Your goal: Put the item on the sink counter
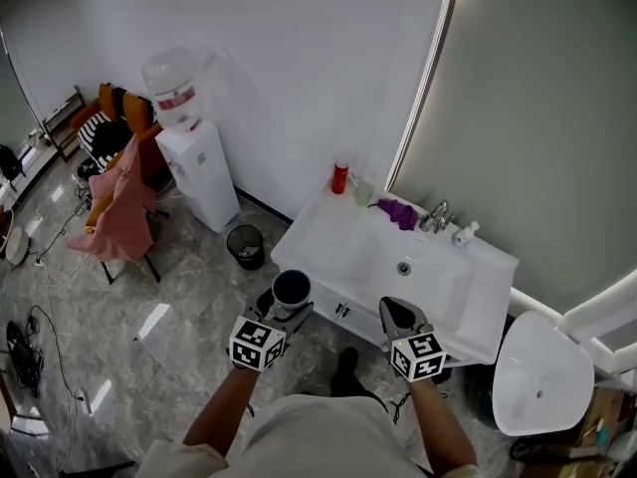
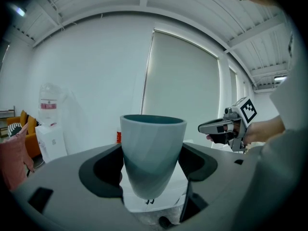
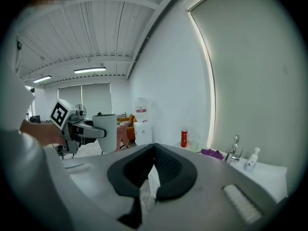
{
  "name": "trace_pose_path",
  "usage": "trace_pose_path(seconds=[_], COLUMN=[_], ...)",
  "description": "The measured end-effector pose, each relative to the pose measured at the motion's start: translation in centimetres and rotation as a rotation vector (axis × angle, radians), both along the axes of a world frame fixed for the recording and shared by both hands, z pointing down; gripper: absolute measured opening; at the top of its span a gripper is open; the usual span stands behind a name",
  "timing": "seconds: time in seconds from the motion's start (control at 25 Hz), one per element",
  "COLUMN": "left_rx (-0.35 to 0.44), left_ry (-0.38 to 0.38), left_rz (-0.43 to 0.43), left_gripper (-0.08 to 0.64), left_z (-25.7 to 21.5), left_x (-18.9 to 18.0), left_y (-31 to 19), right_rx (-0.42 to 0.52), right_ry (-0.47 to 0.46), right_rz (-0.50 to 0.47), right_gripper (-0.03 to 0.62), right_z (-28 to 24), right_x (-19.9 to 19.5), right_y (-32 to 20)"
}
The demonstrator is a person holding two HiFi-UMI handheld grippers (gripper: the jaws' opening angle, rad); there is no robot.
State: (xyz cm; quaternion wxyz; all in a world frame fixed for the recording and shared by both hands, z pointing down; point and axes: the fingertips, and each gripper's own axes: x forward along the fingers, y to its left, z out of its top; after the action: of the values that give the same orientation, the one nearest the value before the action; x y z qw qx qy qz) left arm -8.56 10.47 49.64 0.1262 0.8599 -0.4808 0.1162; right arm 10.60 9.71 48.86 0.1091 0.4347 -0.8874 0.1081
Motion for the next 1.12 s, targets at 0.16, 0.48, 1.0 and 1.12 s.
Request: trace_pose_path(seconds=[0.16, 0.48, 1.0, 1.12], left_rx=[-0.006, -0.006, 0.002, 0.008], left_ry=[0.001, -0.02, -0.034, -0.033], left_rz=[-0.02, -0.064, -0.215, -0.237], left_gripper=[0.36, 0.36, 0.36, 0.36], left_z=[0.5, 0.0, 0.6, 0.6], left_x=[0.7, 1.8, 3.9, 4.0], left_y=[-2.9, -9.2, -17.9, -19.3], right_rx=[-0.003, -0.024, -0.086, -0.093], right_ry=[0.013, 0.004, -0.007, -0.009], right_rz=[-0.052, -0.13, -0.258, -0.281], right_gripper=[0.011, 0.011, 0.011, 0.011], right_z=[0.5, 0.8, 3.4, 3.8], right_x=[-0.4, -0.4, 2.2, 2.2], right_y=[-3.6, -11.4, -20.9, -22.3])
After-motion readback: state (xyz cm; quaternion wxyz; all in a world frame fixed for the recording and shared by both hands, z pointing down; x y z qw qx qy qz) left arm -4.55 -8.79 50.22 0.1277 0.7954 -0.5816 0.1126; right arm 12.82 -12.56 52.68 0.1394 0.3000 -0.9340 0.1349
